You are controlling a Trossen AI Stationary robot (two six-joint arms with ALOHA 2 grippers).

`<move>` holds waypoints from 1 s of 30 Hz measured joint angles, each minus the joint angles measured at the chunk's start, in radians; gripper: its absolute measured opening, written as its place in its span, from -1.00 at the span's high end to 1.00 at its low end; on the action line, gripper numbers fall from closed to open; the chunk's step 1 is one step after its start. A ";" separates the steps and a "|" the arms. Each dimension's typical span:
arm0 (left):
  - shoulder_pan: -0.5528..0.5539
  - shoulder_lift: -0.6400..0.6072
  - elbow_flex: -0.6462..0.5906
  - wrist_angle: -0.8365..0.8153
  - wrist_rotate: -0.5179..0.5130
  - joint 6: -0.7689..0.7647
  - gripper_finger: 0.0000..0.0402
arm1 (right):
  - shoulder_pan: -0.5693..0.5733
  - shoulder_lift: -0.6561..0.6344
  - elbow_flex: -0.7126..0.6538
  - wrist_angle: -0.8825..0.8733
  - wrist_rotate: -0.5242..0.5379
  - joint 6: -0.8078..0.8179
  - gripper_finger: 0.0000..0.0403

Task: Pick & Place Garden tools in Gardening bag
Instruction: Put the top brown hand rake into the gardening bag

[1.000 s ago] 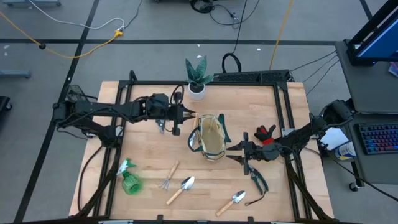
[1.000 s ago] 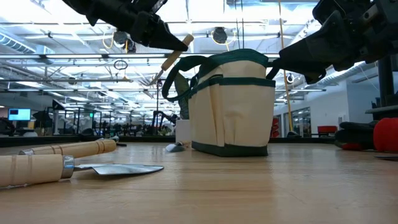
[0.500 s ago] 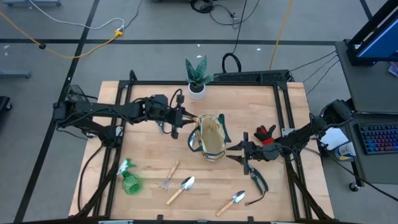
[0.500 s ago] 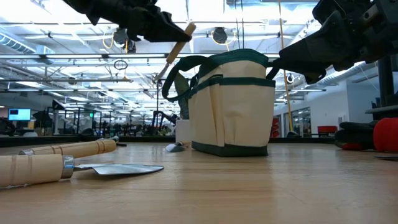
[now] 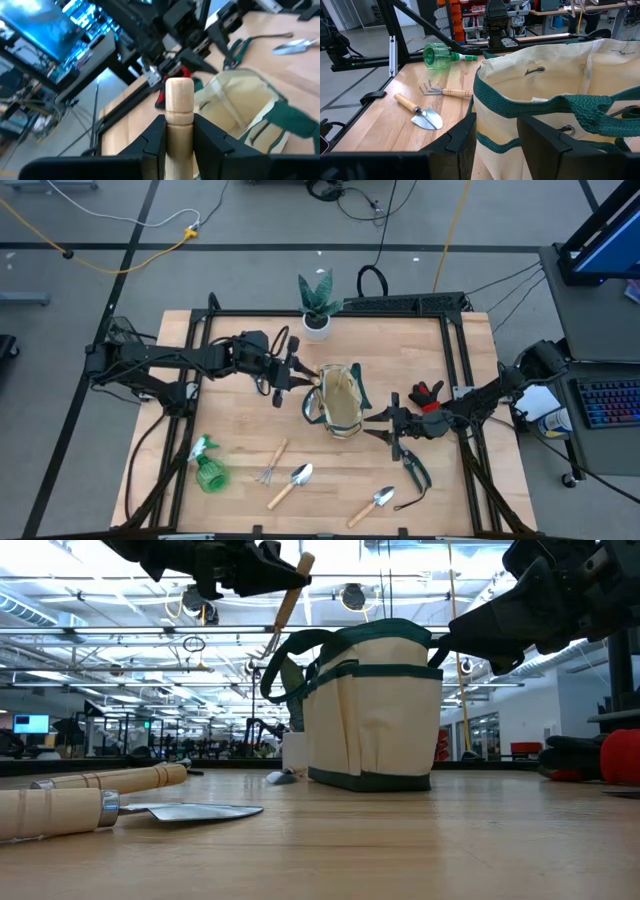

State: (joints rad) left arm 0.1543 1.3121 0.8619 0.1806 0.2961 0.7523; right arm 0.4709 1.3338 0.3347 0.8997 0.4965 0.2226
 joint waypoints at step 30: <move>-0.072 0.071 0.000 0.223 0.139 -0.072 0.64 | 0.000 0.000 0.000 0.001 0.000 -0.003 0.33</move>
State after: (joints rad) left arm 0.0826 1.3827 0.8623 0.4031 0.4348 0.6806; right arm 0.4712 1.3338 0.3347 0.9011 0.4965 0.2195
